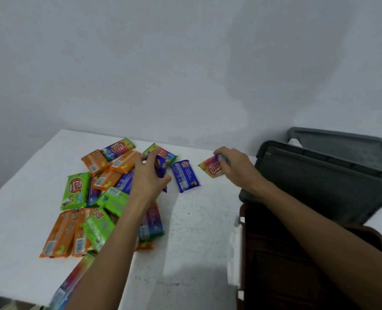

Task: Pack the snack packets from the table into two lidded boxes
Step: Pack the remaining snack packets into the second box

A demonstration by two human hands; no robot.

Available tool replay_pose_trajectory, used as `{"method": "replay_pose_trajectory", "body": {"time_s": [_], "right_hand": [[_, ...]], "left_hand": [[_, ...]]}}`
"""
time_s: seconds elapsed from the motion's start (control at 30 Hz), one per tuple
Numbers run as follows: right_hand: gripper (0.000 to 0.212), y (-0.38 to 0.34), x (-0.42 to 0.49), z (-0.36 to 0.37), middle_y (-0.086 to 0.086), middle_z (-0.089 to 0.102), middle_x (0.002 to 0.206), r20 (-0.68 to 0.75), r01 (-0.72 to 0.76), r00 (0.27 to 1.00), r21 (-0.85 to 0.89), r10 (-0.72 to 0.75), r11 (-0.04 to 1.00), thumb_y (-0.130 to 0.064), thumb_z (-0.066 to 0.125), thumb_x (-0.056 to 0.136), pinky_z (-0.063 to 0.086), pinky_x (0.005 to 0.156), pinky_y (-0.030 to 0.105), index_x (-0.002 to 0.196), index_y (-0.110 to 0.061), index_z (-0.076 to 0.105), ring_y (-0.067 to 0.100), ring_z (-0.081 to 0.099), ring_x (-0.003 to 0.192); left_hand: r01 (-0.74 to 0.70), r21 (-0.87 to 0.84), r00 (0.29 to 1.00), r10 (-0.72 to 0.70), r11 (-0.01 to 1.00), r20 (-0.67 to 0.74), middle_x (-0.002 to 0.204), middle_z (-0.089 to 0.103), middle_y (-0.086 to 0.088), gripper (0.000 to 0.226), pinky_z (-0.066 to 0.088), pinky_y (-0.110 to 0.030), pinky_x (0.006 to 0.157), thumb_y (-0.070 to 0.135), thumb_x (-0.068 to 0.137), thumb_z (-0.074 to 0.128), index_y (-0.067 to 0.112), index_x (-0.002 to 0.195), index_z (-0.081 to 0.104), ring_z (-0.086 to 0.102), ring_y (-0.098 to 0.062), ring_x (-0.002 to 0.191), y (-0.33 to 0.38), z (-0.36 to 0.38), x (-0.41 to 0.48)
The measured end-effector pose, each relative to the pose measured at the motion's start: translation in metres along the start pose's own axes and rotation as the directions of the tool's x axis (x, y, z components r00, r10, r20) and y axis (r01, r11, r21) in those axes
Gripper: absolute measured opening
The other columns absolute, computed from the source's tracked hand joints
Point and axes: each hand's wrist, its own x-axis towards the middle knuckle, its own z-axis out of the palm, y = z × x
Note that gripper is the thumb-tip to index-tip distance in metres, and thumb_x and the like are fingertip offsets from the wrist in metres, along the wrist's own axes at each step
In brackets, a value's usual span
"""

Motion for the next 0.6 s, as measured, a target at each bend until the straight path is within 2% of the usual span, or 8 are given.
{"method": "replay_pose_trajectory", "body": {"time_s": [0.1,0.13,0.2,0.3,0.37,0.4,0.5,0.6], "right_hand": [[0.026,-0.002,-0.04,-0.033,0.006,0.062,0.113,-0.089,0.048,0.995,0.09,-0.04,0.995,-0.014,0.047,0.099,0.046,0.076,0.014,0.122,-0.02,0.058,0.013,0.06,0.094],[0.026,-0.002,-0.057,-0.045,0.004,0.062,0.115,-0.122,0.053,0.992,0.148,-0.035,0.988,-0.013,0.048,0.099,0.048,0.077,0.012,0.122,-0.02,0.058,0.011,0.061,0.095],[0.025,-0.001,-0.095,-0.069,-0.002,0.06,0.115,-0.174,0.054,0.985,0.286,-0.003,0.957,-0.014,0.05,0.099,0.054,0.076,0.013,0.121,-0.019,0.06,0.009,0.062,0.097],[0.02,0.006,-0.153,-0.093,-0.006,0.062,0.114,-0.224,0.035,0.972,0.449,0.075,0.893,-0.013,0.054,0.097,0.057,0.069,0.019,0.111,-0.019,0.067,0.006,0.064,0.099],[0.018,0.015,-0.184,-0.1,-0.001,0.063,0.115,-0.201,-0.016,0.968,0.546,0.149,0.838,-0.011,0.055,0.096,0.059,0.064,0.026,0.105,-0.02,0.069,0.011,0.066,0.098],[0.018,0.02,-0.198,-0.101,0.002,0.063,0.115,-0.177,-0.046,0.968,0.575,0.18,0.817,-0.01,0.056,0.096,0.06,0.063,0.029,0.103,-0.019,0.069,0.013,0.067,0.097],[0.018,0.037,-0.23,-0.093,0.008,0.06,0.119,-0.045,-0.167,0.964,0.669,0.263,0.724,-0.009,0.055,0.096,0.061,0.068,0.033,0.103,-0.018,0.069,0.018,0.067,0.101],[0.026,0.048,-0.244,-0.077,0.009,0.057,0.123,0.11,-0.318,0.934,0.694,0.341,0.646,-0.002,0.053,0.096,0.061,0.075,0.032,0.113,-0.017,0.065,0.02,0.064,0.107]], "left_hand": [[-0.179,-0.135,0.98,0.164,0.975,-0.116,0.127,0.044,-0.004,0.065,0.038,-0.005,0.08,0.013,0.076,0.074,0.024,0.134,0.048,0.046,-0.008,0.1,0.037,-0.003,-0.031],[-0.223,-0.203,0.969,0.195,0.953,-0.152,0.124,0.047,-0.001,0.061,0.04,-0.005,0.081,0.012,0.076,0.075,0.024,0.131,0.05,0.047,-0.005,0.1,0.048,-0.002,-0.043],[-0.251,-0.392,0.965,0.199,0.885,-0.168,0.123,0.052,0.003,0.059,0.046,-0.014,0.089,0.008,0.076,0.073,0.025,0.128,0.051,0.055,-0.007,0.104,0.067,0.002,-0.066],[-0.17,-0.664,0.985,0.13,0.729,-0.11,0.124,0.054,-0.004,0.058,0.055,-0.023,0.081,0.002,0.073,0.066,0.02,0.126,0.051,0.063,-0.017,0.104,0.092,0.011,-0.099],[-0.124,-0.761,0.992,0.108,0.636,-0.072,0.122,0.055,-0.004,0.058,0.059,-0.035,0.077,-0.004,0.074,0.065,0.016,0.126,0.051,0.064,-0.022,0.106,0.106,0.019,-0.121],[-0.113,-0.775,0.992,0.11,0.622,-0.056,0.121,0.055,0.0,0.057,0.06,-0.036,0.076,-0.009,0.077,0.064,0.015,0.126,0.05,0.063,-0.02,0.108,0.111,0.024,-0.13],[-0.089,-0.796,0.991,0.136,0.598,-0.008,0.122,0.053,0.006,0.056,0.059,-0.032,0.075,-0.016,0.084,0.053,0.016,0.13,0.047,0.062,-0.015,0.109,0.12,0.043,-0.154],[-0.056,-0.806,0.991,0.128,0.589,0.025,0.127,0.05,0.003,0.057,0.06,-0.034,0.077,-0.016,0.086,0.051,0.019,0.132,0.046,0.06,-0.02,0.113,0.122,0.062,-0.168]]}}
